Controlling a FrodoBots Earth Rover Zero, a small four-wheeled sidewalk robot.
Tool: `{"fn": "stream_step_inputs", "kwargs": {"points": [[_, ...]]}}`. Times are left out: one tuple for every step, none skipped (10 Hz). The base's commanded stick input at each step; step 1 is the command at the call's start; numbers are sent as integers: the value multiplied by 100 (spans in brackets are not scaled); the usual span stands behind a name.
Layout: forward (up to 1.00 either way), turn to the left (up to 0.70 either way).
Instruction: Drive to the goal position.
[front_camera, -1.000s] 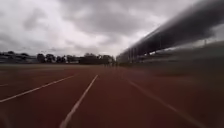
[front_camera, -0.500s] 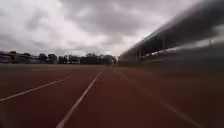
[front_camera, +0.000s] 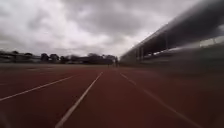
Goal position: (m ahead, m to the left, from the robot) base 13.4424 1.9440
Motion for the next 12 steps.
{"fn": "stream_step_inputs", "kwargs": {"points": [[100, -1], [100, -1], [100, -1], [100, -1], [100, -1], [100, -1], [100, -1], [100, -1], [100, -1], [100, -1], [100, -1], [100, -1]]}}
